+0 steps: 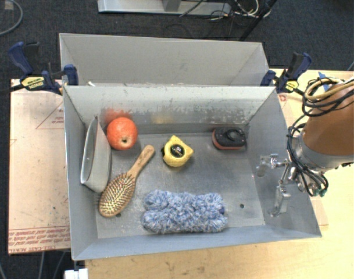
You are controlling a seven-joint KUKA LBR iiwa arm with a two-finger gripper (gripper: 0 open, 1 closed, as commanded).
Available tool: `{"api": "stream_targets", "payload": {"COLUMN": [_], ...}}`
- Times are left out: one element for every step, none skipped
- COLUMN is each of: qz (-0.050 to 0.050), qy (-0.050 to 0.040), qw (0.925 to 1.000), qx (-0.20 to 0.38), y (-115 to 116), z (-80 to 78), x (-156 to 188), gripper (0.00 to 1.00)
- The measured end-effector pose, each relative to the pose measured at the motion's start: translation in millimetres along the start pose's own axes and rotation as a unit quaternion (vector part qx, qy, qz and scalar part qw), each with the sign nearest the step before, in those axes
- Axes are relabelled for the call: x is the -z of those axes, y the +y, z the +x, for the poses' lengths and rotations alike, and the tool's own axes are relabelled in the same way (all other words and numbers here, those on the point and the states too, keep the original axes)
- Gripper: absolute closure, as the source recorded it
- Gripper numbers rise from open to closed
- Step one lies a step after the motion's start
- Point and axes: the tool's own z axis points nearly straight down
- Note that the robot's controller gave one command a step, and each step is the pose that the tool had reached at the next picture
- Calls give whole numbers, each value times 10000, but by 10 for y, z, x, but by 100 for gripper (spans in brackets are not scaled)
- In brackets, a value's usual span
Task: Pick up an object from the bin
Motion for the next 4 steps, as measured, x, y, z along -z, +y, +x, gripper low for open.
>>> {"api": "stream_targets", "payload": {"qz": [8,29,-9,12], "qy": [-35,-64,-25,-40], "qw": [10000,9988,9956,9995], "qx": [17,481,941,298], "y": [4,222,427,632], "z": [-19,-18,55,0], "x": [38,-183,-567,-657], "gripper": [0,0,0,0]}}
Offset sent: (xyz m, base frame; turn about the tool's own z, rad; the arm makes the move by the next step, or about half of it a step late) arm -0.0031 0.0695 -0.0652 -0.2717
